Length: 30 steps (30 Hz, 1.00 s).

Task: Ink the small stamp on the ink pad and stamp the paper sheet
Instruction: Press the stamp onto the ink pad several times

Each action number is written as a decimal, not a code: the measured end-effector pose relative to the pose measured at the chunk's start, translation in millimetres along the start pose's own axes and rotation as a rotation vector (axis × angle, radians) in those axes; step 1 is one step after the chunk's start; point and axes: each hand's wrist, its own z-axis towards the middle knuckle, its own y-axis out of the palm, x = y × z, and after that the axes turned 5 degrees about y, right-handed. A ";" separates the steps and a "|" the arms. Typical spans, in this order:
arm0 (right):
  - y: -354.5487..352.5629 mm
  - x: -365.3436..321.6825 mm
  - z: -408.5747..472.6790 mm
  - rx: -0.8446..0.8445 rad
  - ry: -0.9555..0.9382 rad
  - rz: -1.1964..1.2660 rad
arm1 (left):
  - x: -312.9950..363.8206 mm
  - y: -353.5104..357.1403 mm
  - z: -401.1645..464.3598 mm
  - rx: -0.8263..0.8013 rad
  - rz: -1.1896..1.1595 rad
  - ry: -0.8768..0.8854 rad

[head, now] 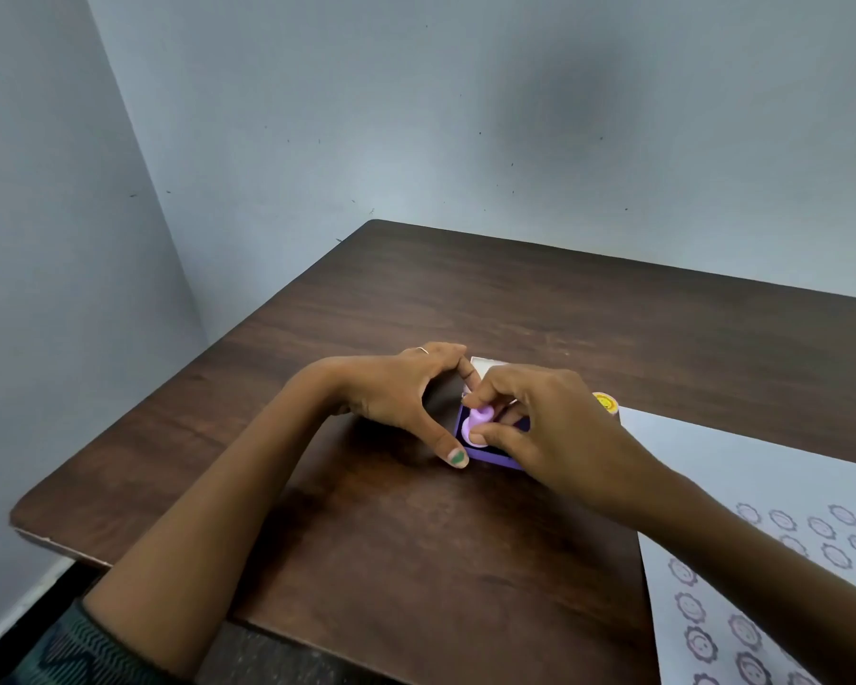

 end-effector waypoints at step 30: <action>5.1 -10.2 -8.1 0.079 0.096 -0.017 | -5.7 2.7 2.5 -0.076 0.045 0.027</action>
